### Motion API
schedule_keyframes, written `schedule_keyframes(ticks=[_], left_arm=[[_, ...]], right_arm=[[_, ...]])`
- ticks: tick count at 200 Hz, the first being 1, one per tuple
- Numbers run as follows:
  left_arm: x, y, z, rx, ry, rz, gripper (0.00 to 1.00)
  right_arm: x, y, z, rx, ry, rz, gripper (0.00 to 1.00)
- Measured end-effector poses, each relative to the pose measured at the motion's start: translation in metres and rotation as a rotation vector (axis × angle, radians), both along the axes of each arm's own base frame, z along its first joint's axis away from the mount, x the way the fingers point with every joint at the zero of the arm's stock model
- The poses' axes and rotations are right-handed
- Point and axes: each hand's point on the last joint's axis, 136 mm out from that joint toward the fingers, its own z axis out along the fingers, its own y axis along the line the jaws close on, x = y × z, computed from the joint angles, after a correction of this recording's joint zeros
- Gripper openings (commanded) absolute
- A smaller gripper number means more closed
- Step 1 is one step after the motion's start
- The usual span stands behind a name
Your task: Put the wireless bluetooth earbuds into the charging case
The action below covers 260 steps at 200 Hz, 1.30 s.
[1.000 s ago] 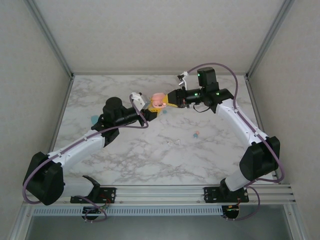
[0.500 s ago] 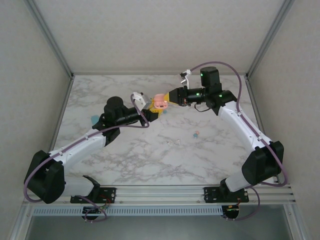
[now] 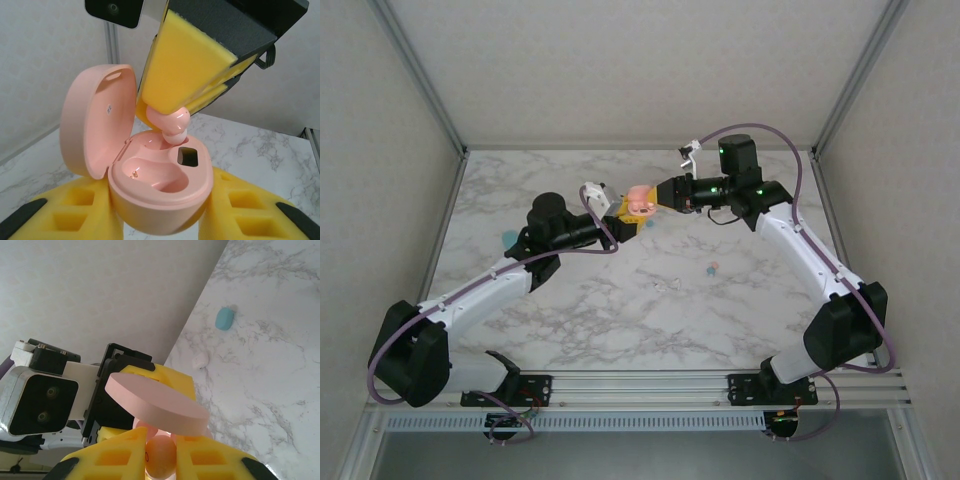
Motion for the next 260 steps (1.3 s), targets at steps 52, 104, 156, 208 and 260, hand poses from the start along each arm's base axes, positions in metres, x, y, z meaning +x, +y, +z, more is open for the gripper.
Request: schedule_keyframes(ticks=[52,104,156,208,260], left_arm=[[-0.001,-0.001,-0.001,0.002,0.008,-0.003,0.15],[0.000,-0.002,-0.007,0.010,0.026,-0.005,0.15],[0.000,-0.003,-0.008,0.011,0.028,-0.005,0.15],[0.000,-0.003,-0.005,0.007,0.021,-0.005,0.15],[0.006,-0.001,-0.004,0.011,0.011,0.030,0.14]], right_arm=[[-0.001,-0.001,-0.005,-0.020,-0.002,0.002,0.24],[0.000,-0.004,-0.011,-0.050,-0.002,-0.015,0.30],[0.002,-0.005,-0.011,-0.074,-0.006,-0.031,0.35],[0.006,-0.008,-0.014,-0.105,-0.004,-0.065,0.39],[0.006,-0.016,-0.007,-0.129,-0.039,-0.111,0.41]])
